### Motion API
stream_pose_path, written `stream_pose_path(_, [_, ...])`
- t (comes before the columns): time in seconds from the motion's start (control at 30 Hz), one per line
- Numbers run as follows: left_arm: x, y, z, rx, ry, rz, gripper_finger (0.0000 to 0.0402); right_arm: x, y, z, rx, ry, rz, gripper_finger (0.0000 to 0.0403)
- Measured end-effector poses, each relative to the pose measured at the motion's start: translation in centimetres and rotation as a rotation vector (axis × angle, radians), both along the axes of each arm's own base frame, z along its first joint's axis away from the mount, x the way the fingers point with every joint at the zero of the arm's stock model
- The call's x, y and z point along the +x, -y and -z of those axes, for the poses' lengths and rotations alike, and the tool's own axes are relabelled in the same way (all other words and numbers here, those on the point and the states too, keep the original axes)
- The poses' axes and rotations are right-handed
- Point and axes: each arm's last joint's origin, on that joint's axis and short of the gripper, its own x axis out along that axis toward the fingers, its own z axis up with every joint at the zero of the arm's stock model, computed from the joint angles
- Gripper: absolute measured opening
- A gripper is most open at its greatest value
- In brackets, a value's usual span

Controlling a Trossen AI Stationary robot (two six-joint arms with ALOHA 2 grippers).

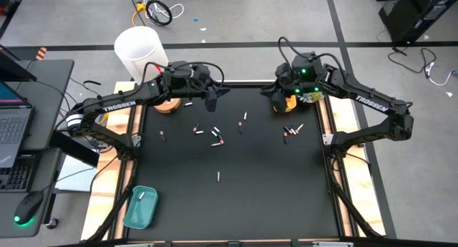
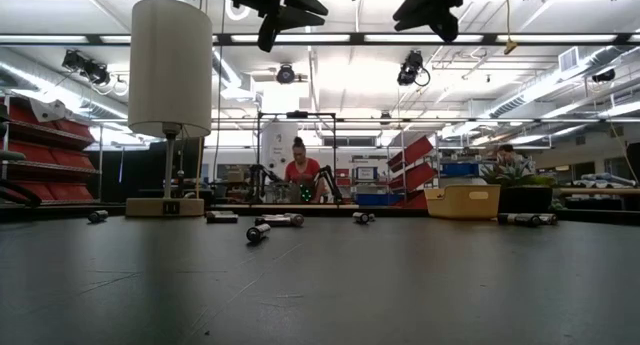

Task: Sort batteries
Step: Put the black battery into the yellow bin

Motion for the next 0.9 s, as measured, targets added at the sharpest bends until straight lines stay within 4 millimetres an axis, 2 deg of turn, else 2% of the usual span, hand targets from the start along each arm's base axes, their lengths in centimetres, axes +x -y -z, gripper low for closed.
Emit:
stream_pose_path(0.3, [0.0,0.0,0.0,0.0,0.0,0.0,0.0099,-1.5,0.9,1.3,-0.017,-0.174,0.021,0.0074])
stream_pose_path(0.67, [0.1,0.0,-0.2,0.009,0.026,0.0,0.0099,-0.8,0.9,0.3,-0.076,-0.031,-0.149,0.0074])
stream_pose_path(0.73, [0.3,0.0,-0.4,-0.039,0.072,-0.011,0.0099,-0.8,0.8,0.3,-0.074,-0.023,-0.185,0.0074])
stream_pose_path(0.9, [1.6,0.1,-0.2,-0.294,0.201,-0.136,0.0099,-0.9,-0.1,0.5,-0.096,-0.049,-0.282,0.0074])
